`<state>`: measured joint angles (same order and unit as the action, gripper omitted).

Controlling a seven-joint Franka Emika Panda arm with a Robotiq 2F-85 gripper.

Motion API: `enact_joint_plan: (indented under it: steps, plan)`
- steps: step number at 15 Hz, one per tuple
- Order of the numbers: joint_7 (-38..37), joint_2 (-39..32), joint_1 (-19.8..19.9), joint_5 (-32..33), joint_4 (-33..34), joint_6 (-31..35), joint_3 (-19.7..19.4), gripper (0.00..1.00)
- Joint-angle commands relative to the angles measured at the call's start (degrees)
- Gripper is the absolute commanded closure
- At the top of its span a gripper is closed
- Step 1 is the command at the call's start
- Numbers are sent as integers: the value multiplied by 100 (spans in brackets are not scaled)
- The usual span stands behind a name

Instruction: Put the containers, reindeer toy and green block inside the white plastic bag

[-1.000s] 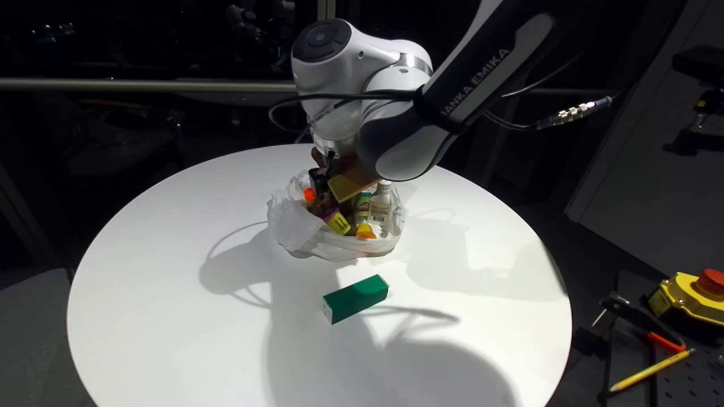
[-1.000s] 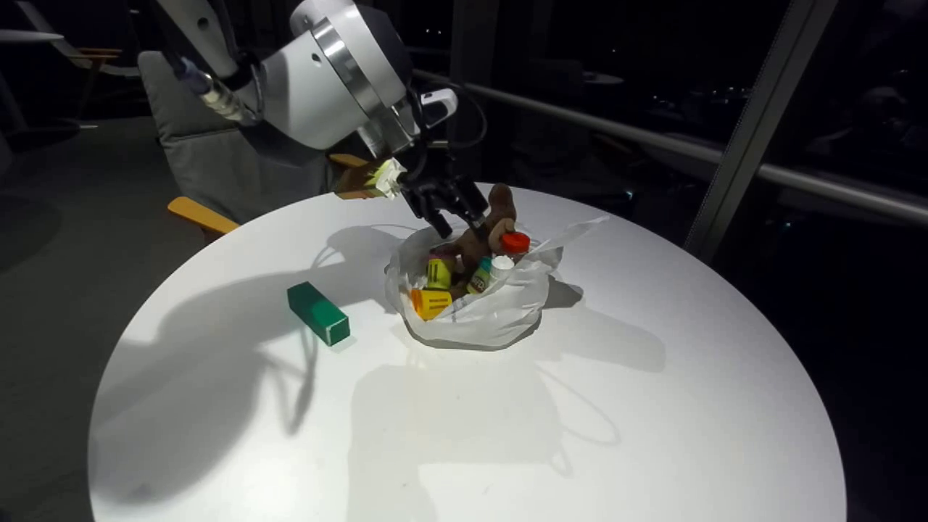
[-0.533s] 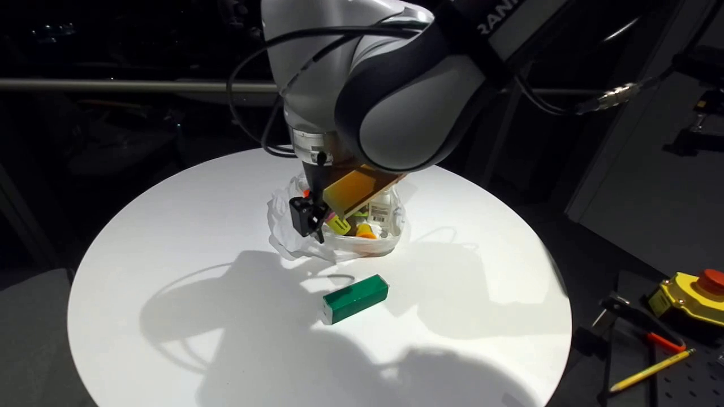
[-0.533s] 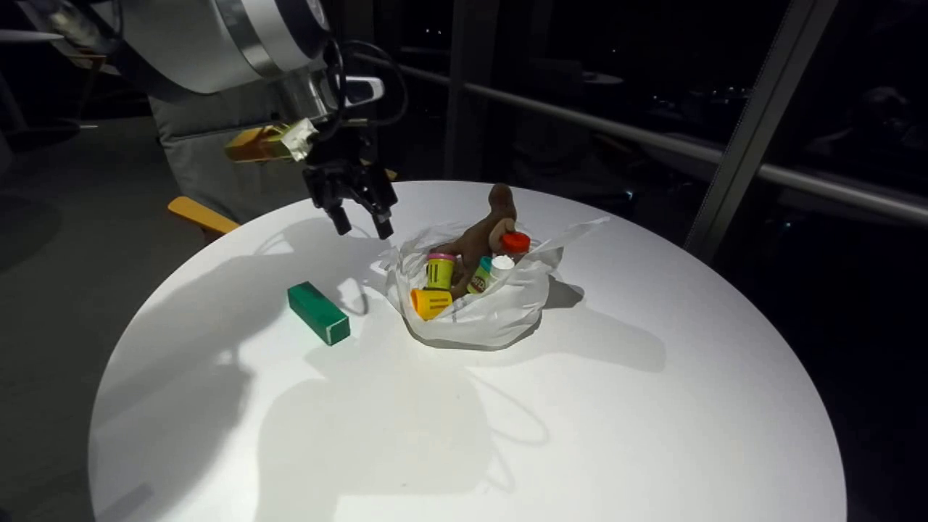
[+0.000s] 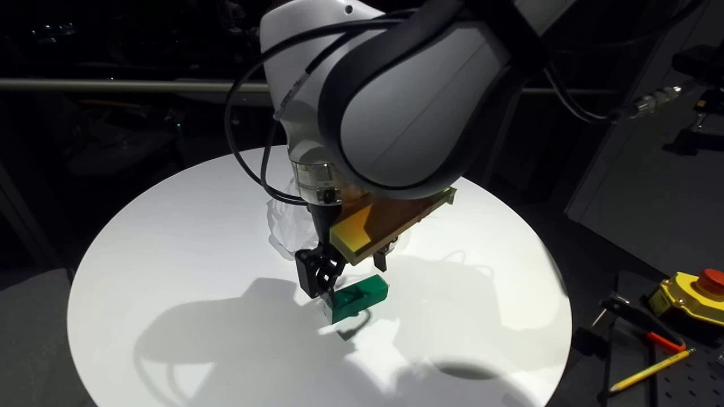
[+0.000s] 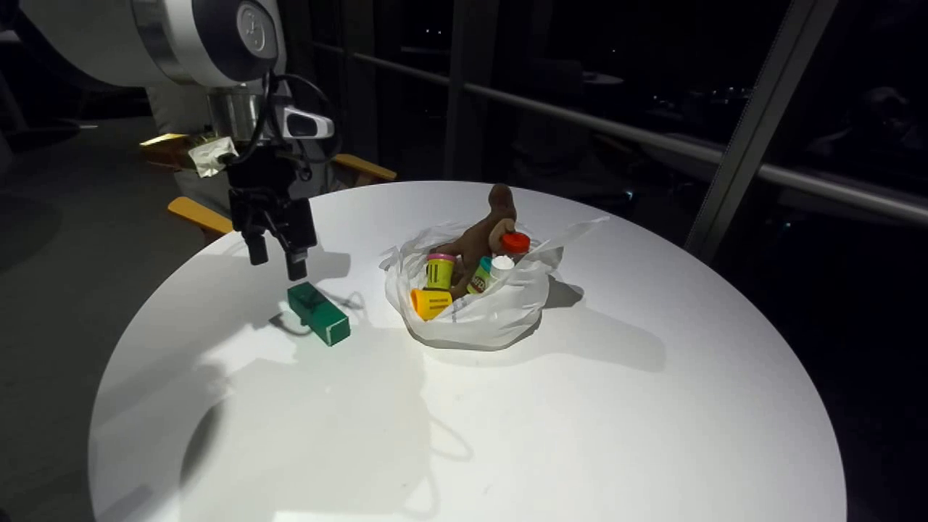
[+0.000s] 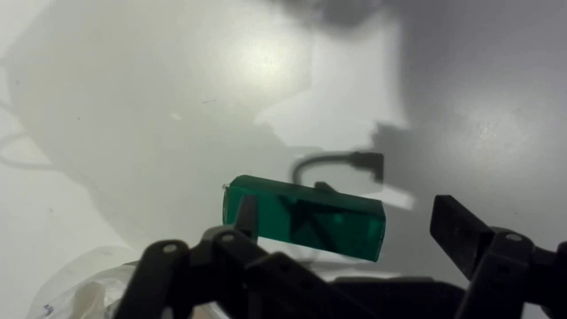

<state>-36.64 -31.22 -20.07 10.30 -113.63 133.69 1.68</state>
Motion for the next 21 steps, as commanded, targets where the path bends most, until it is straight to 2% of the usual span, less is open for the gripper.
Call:
enact_joint_plan:
  steps: [1, 4, 12, 17, 21]
  plan:
    - [348, 128, 184, -203, -216, 45, 76, 0]
    - [125, 143, 357, -801, -260, -58, 80, 0]
    - [-705, 48, 705, -2287, -367, 323, 41, 0]
    - [-1437, -139, 666, -3050, -407, 1096, 78, 0]
    - [-2035, -306, 555, -3174, -475, 1642, 37, 0]
